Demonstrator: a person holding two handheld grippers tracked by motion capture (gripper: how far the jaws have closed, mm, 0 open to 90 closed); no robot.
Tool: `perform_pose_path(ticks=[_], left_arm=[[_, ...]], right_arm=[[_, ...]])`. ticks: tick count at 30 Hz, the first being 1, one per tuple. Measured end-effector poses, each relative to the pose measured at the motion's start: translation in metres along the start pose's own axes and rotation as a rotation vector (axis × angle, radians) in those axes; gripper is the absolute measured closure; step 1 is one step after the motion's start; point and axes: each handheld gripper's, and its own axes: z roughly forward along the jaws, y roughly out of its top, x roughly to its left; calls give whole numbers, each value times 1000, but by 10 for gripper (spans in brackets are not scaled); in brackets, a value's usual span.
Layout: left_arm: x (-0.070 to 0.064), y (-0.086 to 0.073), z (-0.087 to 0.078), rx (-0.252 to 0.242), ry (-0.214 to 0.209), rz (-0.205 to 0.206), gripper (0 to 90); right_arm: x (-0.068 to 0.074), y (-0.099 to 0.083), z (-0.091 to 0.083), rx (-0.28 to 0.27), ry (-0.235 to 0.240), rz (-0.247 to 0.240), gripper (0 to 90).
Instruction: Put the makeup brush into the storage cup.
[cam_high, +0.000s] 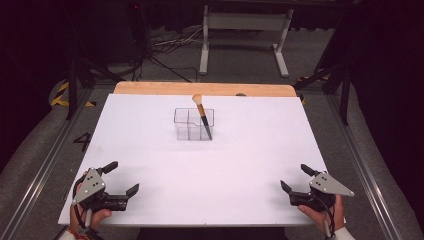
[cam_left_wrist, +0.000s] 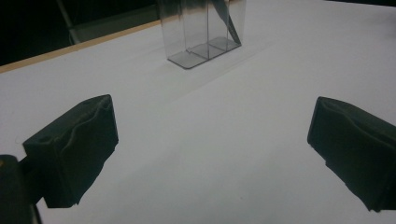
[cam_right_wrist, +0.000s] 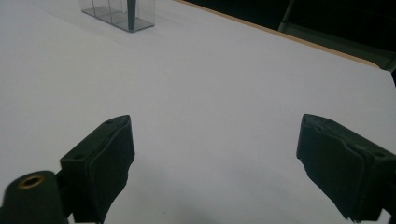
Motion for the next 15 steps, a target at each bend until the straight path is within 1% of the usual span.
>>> perform_pose_path(ticks=[3,5,8,13,15], left_arm=[[0,0,1,1,-3,1,25],[-1,1,2,3,-5,5,25],[-1,1,3,12,-13,11,24],[-2,0,3,5,-15,8,24],[-1,1,2,5,-15,11,24]], right_arm=[[-3,0,-3,-22,-7,19,119],[-4,0,-4,-28,-13,26,118],[-4,0,-4,-32,-19,23,117],[-1,3,-5,-46,-26,18,117],[0,4,-4,-50,-25,23,118]])
